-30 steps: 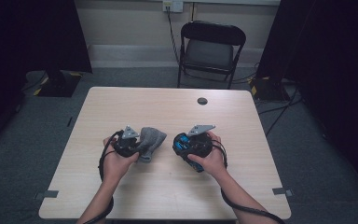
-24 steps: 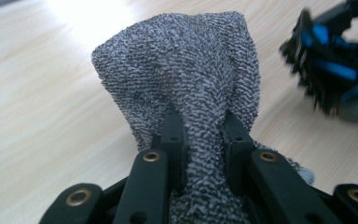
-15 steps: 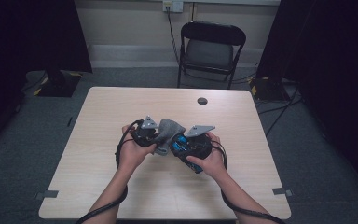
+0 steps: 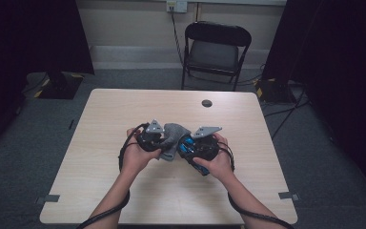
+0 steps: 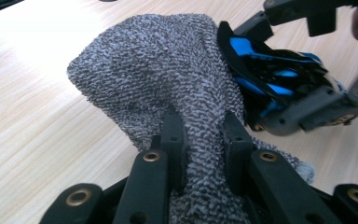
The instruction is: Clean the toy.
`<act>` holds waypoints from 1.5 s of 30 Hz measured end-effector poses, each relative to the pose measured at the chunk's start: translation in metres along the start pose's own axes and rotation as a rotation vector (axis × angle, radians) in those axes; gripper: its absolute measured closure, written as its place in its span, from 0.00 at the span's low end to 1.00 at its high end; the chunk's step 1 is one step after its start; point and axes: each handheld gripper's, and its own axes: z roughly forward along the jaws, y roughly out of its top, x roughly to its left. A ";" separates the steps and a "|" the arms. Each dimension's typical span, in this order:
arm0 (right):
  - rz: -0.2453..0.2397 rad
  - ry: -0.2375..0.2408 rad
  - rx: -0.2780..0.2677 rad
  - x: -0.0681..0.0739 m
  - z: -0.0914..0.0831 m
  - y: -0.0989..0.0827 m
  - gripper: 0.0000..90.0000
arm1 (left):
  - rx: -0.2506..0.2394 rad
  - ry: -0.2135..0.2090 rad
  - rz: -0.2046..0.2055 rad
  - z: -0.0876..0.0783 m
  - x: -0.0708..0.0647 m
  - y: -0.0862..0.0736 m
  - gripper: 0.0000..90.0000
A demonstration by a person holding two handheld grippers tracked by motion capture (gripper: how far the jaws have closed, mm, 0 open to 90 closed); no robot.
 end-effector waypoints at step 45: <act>0.090 -0.098 0.004 -0.041 -0.012 0.003 0.28 | 0.008 -0.085 0.018 -0.015 -0.012 -0.027 0.84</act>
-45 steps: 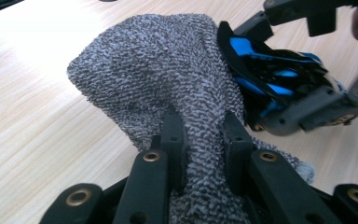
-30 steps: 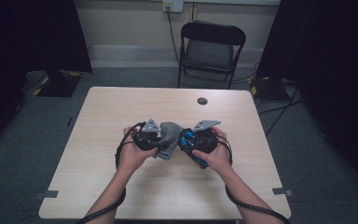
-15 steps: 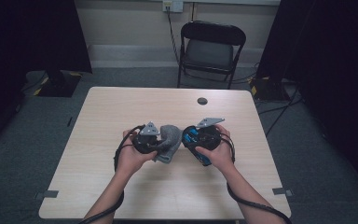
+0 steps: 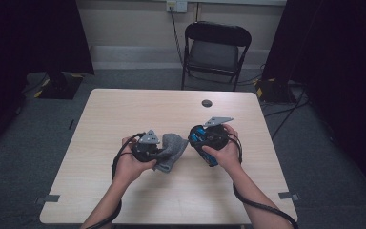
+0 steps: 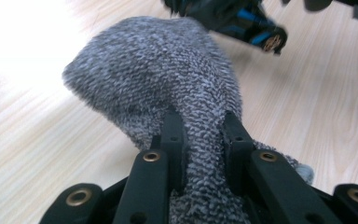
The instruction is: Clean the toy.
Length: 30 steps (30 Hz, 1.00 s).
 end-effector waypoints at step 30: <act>-0.060 0.080 -0.022 0.025 -0.006 -0.007 0.28 | -0.038 0.125 -0.026 0.000 0.032 0.041 0.83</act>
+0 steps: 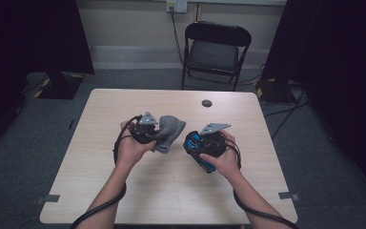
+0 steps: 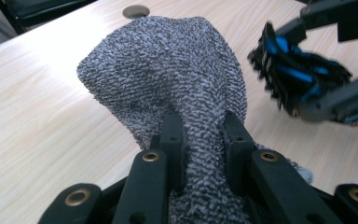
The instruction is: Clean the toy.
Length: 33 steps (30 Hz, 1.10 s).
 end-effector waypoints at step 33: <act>-0.044 0.038 0.016 0.015 0.010 0.003 0.28 | 0.019 -0.088 0.040 0.019 -0.015 0.011 0.83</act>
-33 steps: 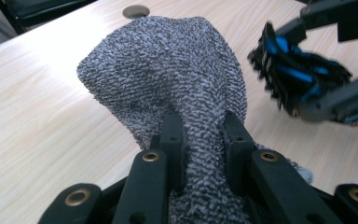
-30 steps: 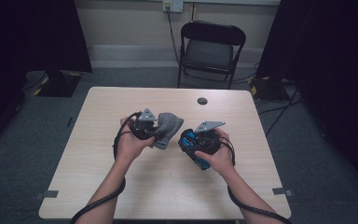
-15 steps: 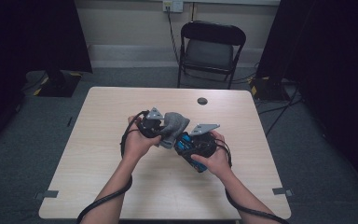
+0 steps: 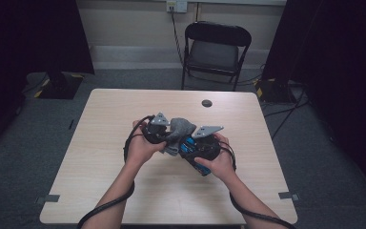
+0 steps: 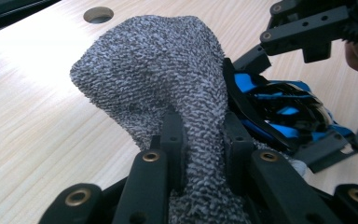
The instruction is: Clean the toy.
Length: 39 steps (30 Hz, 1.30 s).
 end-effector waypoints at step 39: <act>0.055 -0.087 0.017 -0.032 -0.011 -0.005 0.28 | 0.043 -0.063 0.047 -0.008 -0.009 -0.015 0.83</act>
